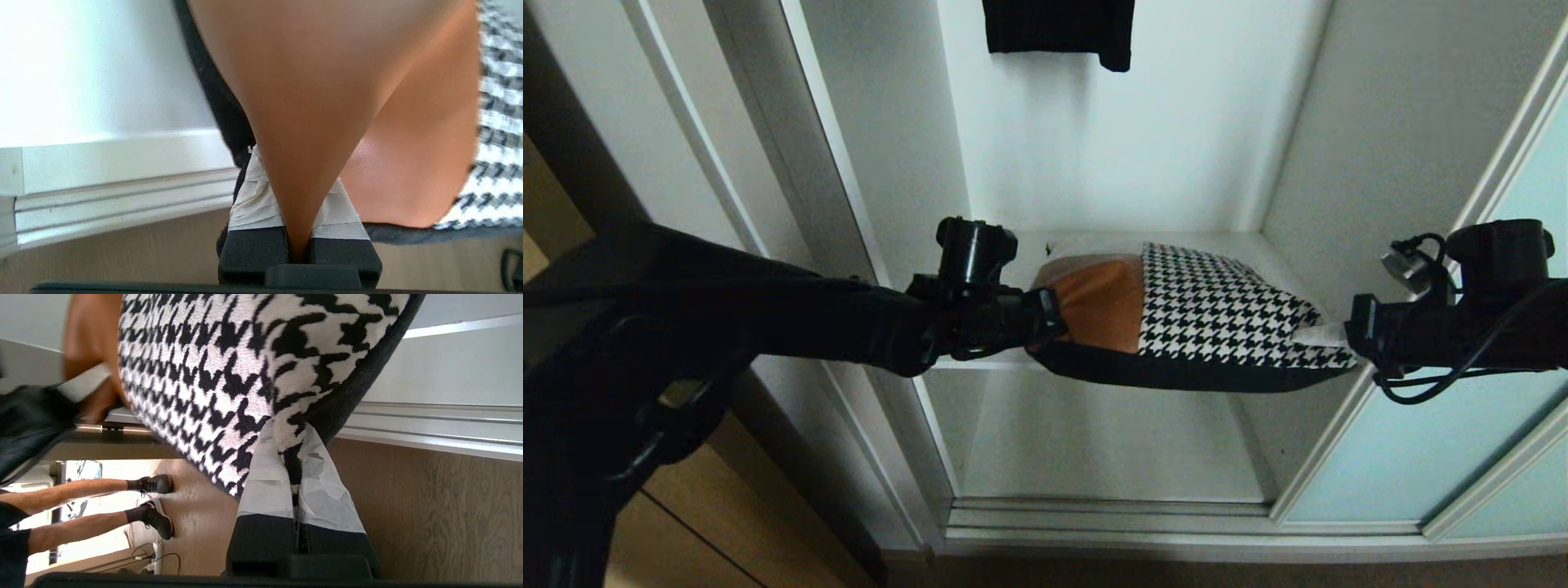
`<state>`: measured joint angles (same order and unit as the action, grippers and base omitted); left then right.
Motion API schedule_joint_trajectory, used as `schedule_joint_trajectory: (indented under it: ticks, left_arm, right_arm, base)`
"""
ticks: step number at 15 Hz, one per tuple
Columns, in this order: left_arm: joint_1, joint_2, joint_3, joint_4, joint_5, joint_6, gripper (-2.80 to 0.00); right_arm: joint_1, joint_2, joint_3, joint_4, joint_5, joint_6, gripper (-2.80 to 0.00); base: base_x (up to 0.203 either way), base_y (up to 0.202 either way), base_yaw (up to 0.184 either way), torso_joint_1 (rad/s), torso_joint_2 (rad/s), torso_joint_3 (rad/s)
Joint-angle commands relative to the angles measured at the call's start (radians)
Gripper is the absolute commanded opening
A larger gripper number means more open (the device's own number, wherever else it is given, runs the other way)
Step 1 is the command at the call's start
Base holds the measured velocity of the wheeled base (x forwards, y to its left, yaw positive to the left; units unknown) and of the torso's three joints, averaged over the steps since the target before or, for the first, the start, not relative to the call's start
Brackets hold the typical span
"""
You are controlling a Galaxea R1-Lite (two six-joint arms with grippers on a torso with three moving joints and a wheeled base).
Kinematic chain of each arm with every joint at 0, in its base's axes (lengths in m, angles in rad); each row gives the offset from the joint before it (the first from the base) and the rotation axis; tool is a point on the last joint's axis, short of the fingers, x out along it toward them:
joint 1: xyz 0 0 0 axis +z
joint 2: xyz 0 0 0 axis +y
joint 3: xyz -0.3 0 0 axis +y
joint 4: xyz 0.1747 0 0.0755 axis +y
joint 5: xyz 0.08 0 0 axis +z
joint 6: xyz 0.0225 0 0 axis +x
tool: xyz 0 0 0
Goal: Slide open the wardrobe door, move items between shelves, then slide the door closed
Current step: Place the pillow on the lower shelf
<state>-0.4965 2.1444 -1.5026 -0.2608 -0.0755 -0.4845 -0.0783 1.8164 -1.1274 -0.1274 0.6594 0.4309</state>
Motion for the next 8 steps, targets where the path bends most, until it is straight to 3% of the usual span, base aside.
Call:
schedule_joint_trajectory:
  ticks: [1, 5, 8]
  left_arm:
    - [-0.028, -0.111, 0.041, 0.046, -0.002, -0.005, -2.8]
    - [-0.068, -0.217, 0.136, 0.064, 0.001, -0.021, -2.8]
    - [-0.106, -0.289, 0.159, 0.073, 0.099, -0.009, -2.8]
  right_arm:
    - [0.004, -0.064, 0.031, -0.002, 0.005, 0.002, -2.8]
    - [0.02, -0.193, 0.112, 0.0, 0.008, 0.002, -2.8]
    - [0.03, -0.284, 0.167, 0.002, 0.008, 0.001, -2.8]
  base:
    - [0.0, 0.0, 0.0, 0.0, 0.0, 0.0]
    - [0.0, 0.0, 0.0, 0.0, 0.0, 0.0]
    - [0.0, 0.0, 0.0, 0.0, 0.0, 0.0]
